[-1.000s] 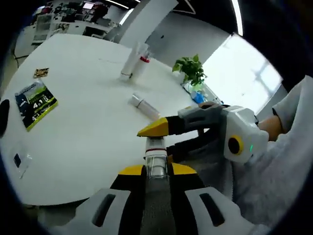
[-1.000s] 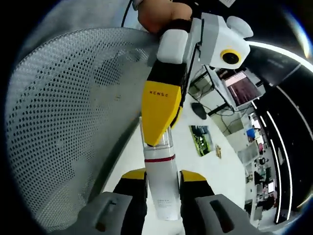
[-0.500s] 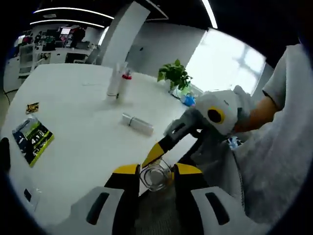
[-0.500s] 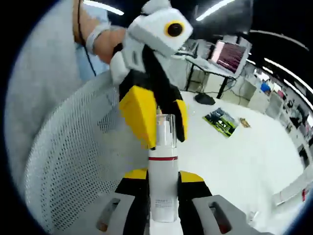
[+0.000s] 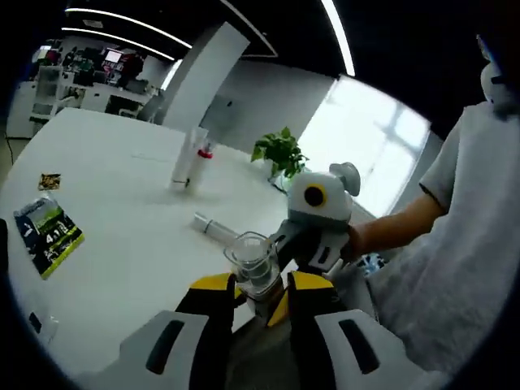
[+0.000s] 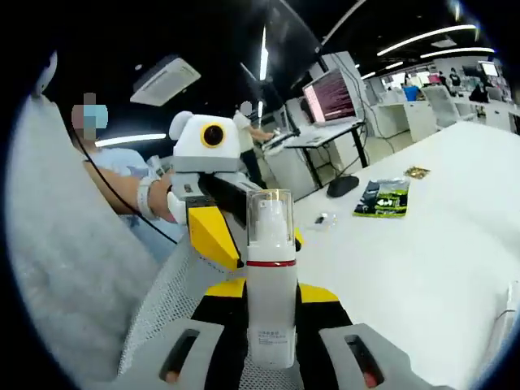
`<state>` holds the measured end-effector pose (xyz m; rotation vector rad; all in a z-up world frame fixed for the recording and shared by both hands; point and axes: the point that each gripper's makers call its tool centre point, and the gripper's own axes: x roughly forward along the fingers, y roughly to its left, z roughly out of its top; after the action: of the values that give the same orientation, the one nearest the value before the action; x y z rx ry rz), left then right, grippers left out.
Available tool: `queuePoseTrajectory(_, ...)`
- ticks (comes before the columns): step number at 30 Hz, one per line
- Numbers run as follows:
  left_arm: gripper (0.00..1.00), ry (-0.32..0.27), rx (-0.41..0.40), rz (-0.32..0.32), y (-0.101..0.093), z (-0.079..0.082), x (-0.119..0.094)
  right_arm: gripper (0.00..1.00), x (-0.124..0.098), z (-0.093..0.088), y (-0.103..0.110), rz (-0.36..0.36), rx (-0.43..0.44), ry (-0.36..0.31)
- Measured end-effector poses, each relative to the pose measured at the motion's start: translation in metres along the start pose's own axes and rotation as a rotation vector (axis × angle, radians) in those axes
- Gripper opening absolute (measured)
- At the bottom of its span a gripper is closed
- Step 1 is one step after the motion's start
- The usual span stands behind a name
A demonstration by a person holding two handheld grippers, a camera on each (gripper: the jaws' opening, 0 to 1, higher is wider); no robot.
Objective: Arrange the skincare products in the storage area until every visible bottle or jar stands upright without overlapping.
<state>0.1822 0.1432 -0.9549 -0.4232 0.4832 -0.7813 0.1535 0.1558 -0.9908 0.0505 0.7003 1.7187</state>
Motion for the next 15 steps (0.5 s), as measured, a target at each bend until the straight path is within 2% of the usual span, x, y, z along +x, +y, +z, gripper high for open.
queuePoseTrajectory(4,0.22,-0.008,-0.046,-0.029,-0.003,0.003,0.001,0.14,0.004,0.001,0.012,0.060,0.017,0.004)
queuePoseTrajectory(6,0.19,-0.020,-0.069,-0.044,-0.004,0.005,-0.001,0.14,0.005,0.004,0.015,0.078,0.040,-0.016)
queuePoseTrajectory(7,0.19,-0.027,-0.098,-0.063,-0.007,0.007,-0.003,0.14,0.007,0.007,0.021,0.117,0.095,-0.041)
queuePoseTrajectory(8,0.19,-0.032,-0.126,-0.082,-0.010,0.009,-0.004,0.14,0.007,0.008,0.023,0.132,0.113,-0.045)
queuePoseTrajectory(9,0.18,-0.039,-0.163,-0.082,-0.010,0.011,-0.005,0.14,0.008,0.011,0.027,0.166,0.177,-0.065)
queuePoseTrajectory(12,0.17,-0.047,-0.223,-0.066,-0.003,0.013,-0.007,0.14,0.010,0.016,0.024,0.165,0.210,-0.082)
queuePoseTrajectory(15,0.17,-0.080,-0.323,-0.007,0.012,0.019,-0.009,0.14,0.012,0.024,0.012,0.103,0.238,-0.127)
